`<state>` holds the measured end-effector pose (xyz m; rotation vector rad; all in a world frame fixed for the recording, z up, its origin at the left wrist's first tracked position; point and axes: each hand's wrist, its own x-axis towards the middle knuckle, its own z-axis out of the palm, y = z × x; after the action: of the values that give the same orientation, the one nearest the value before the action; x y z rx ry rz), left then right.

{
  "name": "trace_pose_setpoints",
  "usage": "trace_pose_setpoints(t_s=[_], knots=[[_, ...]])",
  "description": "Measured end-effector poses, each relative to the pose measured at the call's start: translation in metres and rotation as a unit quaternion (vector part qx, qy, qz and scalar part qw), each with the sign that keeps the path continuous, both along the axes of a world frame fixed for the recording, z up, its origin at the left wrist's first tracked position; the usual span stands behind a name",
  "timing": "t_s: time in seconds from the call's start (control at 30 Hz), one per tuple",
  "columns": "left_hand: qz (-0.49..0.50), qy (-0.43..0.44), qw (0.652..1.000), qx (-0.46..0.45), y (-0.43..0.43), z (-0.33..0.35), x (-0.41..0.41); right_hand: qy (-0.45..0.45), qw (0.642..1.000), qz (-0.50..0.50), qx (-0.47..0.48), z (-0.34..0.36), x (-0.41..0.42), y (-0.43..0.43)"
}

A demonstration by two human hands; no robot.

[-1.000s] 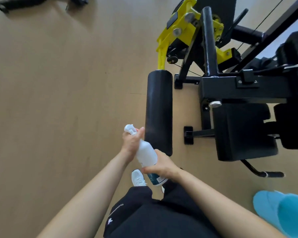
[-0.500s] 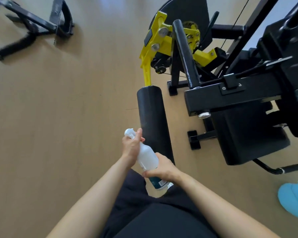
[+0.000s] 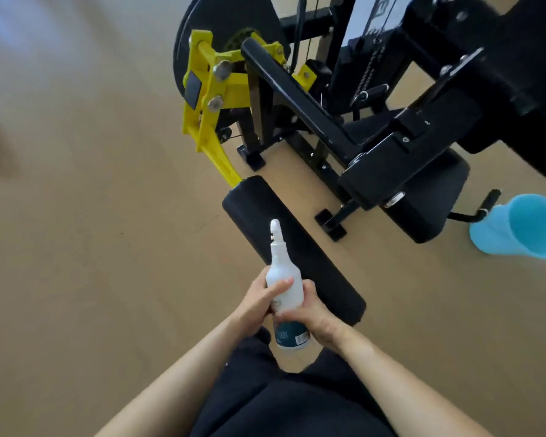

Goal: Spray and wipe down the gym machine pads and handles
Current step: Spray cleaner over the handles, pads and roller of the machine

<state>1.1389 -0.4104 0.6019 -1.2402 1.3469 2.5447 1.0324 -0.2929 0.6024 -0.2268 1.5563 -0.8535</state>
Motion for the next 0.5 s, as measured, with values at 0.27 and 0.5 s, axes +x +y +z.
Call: trace_pose_setpoints(t_s=[0.27,0.5], knots=[[-0.341,-0.014,0.917,-0.208,-0.035,0.011,0.018,0.023,0.958,-0.28,-0.051,0.031,0.03,-0.02],[-0.485,-0.001,0.85,-0.205,-0.037,0.007,0.02,0.102,0.922,-0.373,-0.017,0.028,0.058,0.011]])
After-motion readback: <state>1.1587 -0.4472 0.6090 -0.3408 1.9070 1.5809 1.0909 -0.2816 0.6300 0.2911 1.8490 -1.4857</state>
